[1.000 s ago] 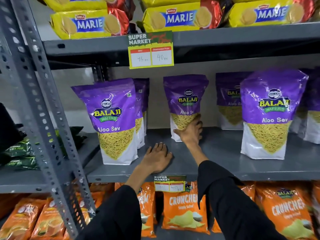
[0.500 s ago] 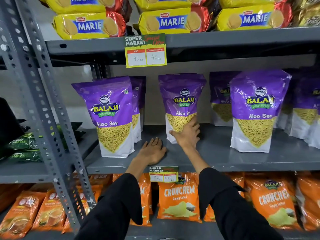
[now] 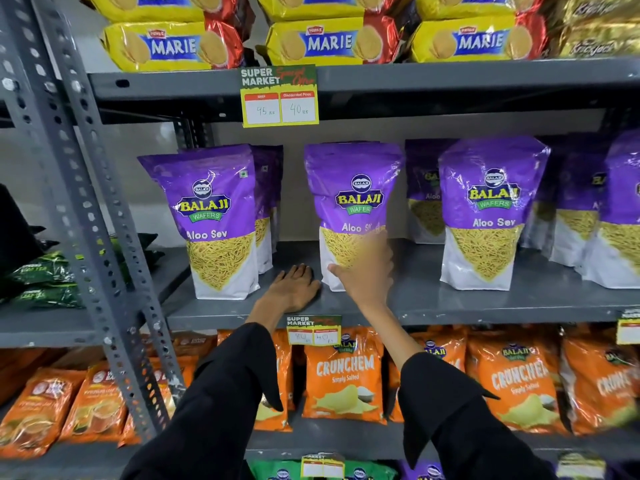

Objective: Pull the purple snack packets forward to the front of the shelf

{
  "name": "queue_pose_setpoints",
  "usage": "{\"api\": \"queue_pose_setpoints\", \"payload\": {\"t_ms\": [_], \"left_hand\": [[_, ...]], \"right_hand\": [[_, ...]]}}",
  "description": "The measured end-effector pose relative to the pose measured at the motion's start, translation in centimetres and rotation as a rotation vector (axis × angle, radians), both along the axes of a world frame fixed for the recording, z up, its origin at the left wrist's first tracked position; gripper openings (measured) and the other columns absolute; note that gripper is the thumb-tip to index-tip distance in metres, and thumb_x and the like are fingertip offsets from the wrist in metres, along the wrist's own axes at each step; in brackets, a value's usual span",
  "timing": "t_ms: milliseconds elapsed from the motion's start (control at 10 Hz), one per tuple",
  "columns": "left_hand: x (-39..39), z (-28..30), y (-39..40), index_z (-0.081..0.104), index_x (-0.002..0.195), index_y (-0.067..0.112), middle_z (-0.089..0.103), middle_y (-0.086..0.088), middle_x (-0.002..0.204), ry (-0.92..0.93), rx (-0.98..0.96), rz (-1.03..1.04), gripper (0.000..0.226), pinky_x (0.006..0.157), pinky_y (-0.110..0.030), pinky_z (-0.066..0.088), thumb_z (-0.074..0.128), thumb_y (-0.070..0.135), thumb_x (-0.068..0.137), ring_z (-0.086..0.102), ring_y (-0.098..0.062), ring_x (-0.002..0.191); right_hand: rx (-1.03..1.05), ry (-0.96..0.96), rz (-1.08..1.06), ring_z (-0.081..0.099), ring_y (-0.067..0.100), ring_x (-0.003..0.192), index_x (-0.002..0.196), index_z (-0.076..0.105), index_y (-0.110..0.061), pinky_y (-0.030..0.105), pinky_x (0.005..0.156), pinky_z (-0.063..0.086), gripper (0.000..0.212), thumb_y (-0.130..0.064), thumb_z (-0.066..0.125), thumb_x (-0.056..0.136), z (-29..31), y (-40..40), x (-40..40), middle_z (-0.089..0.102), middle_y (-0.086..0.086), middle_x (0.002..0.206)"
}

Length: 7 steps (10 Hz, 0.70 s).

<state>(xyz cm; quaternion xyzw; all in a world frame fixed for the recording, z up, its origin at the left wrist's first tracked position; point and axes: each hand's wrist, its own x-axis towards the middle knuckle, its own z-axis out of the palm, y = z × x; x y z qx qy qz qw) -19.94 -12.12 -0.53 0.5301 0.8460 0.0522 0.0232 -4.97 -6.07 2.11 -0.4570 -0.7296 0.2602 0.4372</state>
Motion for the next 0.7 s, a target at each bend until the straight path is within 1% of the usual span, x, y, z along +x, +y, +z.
{"api": "queue_pose_setpoints", "payload": {"t_ms": [600,700], "left_hand": [[0.4,0.3,-0.4,0.01,0.159,0.01,0.006,-0.008,0.169,-0.009,0.015,-0.016,0.063,0.126,-0.045,0.004,0.016,0.043,0.105,0.003,-0.023,0.156],[0.4,0.2,-0.5,0.013,0.159,0.01,0.01,-0.008,0.169,0.0,0.046,-0.023,0.063,0.126,-0.046,0.007,0.018,0.043,0.105,0.006,-0.023,0.156]], "right_hand": [[0.029,-0.021,-0.018,0.035,0.042,0.136,0.154,0.004,-0.013,0.064,0.101,0.04,0.128,-0.048,0.088,0.064,-0.2,-1.3,0.7,0.029,0.02,0.15],[0.025,0.002,-0.005,0.03,0.042,0.141,0.155,-0.001,-0.014,0.065,0.104,0.037,0.135,-0.055,0.087,0.061,-0.5,-1.7,1.1,0.023,0.019,0.155]]}}
